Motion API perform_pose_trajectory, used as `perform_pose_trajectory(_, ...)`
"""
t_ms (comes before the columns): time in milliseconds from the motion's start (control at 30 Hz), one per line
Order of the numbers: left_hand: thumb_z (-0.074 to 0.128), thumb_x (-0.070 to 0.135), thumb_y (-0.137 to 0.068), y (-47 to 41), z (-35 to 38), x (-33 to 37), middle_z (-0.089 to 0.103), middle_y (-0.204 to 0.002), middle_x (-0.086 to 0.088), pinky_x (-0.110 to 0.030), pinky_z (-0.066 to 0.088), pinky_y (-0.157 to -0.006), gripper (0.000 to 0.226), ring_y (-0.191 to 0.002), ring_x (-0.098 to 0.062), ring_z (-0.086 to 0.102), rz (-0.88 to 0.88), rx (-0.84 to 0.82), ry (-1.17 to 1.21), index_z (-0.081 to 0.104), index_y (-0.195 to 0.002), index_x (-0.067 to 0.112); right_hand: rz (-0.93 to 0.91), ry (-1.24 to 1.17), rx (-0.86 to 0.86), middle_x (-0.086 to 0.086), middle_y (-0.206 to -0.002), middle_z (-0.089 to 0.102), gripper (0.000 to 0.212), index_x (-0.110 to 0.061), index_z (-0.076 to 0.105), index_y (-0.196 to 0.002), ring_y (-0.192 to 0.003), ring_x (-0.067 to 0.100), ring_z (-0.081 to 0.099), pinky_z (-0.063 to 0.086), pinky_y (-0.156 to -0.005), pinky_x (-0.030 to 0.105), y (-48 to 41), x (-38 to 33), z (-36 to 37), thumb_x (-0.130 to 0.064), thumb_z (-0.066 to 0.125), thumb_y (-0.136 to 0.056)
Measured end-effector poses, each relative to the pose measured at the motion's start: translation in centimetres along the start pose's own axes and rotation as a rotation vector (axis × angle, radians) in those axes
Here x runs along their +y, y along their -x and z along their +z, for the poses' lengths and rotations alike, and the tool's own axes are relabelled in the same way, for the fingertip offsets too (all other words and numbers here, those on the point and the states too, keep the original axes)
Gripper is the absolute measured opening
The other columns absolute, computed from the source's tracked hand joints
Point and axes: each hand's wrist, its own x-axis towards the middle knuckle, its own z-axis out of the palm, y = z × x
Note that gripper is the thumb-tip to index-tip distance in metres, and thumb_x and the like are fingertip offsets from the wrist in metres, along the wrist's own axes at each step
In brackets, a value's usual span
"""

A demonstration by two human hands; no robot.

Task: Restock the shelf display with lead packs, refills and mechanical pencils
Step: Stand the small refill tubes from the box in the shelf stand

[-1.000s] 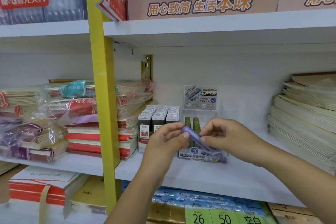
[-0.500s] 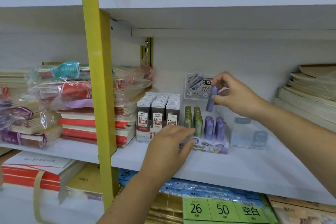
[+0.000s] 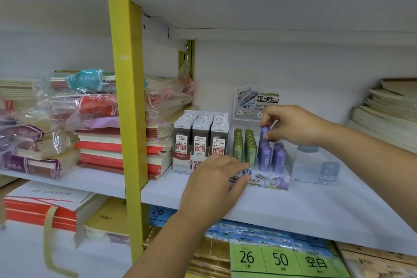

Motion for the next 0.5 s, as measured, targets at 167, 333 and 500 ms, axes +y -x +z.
perform_pose_trajectory(167, 0.055, 0.043, -0.094, 0.1, 0.1, -0.2, 0.069, -0.112, 0.013, -0.025, 0.047, -0.090, 0.033, -0.107, -0.004, 0.053, 0.004, 0.001, 0.005, 0.070, -0.121, 0.030, 0.030, -0.008, -0.089, -0.005, -0.082, 0.069, 0.020, -0.024, 0.066, -0.080, -0.069, 0.003, 0.064, 0.055, -0.072, 0.021, -0.2, 0.3, 0.1, -0.006, 0.074, -0.081)
perform_pose_trajectory(333, 0.057, 0.045, -0.094, 0.1, 0.1, -0.2, 0.070, -0.113, 0.014, -0.024, 0.048, -0.089, 0.033, -0.108, -0.003, 0.054, -0.001, 0.006, 0.007, 0.070, -0.121, 0.031, 0.057, 0.123, -0.188, -0.011, -0.097, 0.071, 0.015, -0.028, 0.071, -0.093, -0.082, -0.005, 0.062, 0.043, -0.069, 0.008, 0.0, 0.5, 0.2, -0.016, 0.064, -0.092)
perform_pose_trajectory(500, 0.064, 0.036, -0.095, 0.8, -0.7, 0.4, 0.068, -0.123, 0.012, -0.022, 0.045, -0.096, 0.034, -0.115, -0.007, 0.055, -0.001, -0.021, -0.003, 0.067, -0.128, 0.030, -0.058, 0.101, 0.145, -0.013, -0.111, 0.067, 0.024, -0.028, 0.069, -0.114, -0.101, 0.003, 0.058, 0.039, -0.082, 0.012, 2.8, -1.1, -0.7, -0.021, 0.054, -0.097)
